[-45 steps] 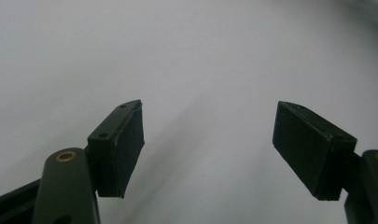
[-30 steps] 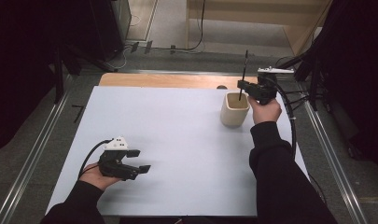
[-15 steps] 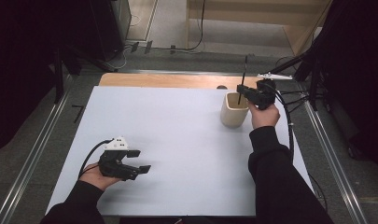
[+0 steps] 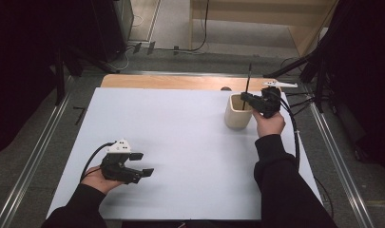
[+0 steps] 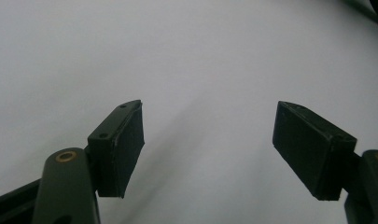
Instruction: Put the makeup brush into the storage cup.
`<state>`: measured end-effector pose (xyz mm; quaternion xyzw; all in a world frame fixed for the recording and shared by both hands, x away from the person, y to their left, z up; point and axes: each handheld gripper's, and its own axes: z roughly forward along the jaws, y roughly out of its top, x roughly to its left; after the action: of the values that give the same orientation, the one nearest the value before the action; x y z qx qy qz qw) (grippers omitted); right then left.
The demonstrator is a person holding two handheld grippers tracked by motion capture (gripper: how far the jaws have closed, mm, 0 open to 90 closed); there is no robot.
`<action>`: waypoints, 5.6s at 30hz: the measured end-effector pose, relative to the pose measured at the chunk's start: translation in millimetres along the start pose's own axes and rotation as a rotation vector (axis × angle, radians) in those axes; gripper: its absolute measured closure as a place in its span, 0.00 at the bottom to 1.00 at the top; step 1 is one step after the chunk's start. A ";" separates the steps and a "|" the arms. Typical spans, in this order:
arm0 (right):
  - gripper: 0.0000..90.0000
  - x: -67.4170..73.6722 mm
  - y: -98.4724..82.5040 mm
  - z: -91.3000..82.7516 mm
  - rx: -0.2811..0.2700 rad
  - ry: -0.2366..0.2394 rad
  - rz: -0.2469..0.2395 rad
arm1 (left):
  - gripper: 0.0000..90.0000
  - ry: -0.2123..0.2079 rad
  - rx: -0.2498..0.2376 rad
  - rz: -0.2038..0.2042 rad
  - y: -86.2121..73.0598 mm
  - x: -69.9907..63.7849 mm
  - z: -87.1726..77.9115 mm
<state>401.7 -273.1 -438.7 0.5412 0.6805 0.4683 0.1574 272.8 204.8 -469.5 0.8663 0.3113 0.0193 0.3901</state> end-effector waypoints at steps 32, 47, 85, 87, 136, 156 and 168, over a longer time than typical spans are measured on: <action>0.95 5.4 -16.4 0.1 0.005 0.012 -0.026 | 0.28 -0.005 0.008 0.006 0.3 -1.4 0.8; 0.45 7.8 -16.6 -10.4 -0.043 0.018 -0.048 | 0.28 -0.005 0.008 0.010 0.4 -0.9 -0.3; 0.34 46.7 -30.5 -32.6 0.034 0.169 -0.127 | 0.28 -0.003 0.005 0.001 -0.3 0.6 -1.9; 0.34 48.7 -32.9 -33.6 0.040 0.184 -0.126 | 0.28 -0.004 0.010 0.003 -0.2 0.5 -1.9; 0.26 93.8 -93.6 -33.6 0.295 0.352 -0.312 | 0.28 0.002 0.012 0.005 -0.2 1.2 -1.2; 0.26 86.9 -114.2 -53.1 0.338 0.337 -0.323 | 0.28 0.002 0.020 0.018 0.1 1.1 -0.4; 0.25 80.6 -122.3 -63.6 0.347 0.328 -0.318 | 0.28 -0.002 0.016 0.021 0.2 0.7 0.1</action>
<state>254.4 -228.6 -481.3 0.3634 0.8432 0.3956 0.0218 273.5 205.0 -469.5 0.8727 0.3020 0.0201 0.3831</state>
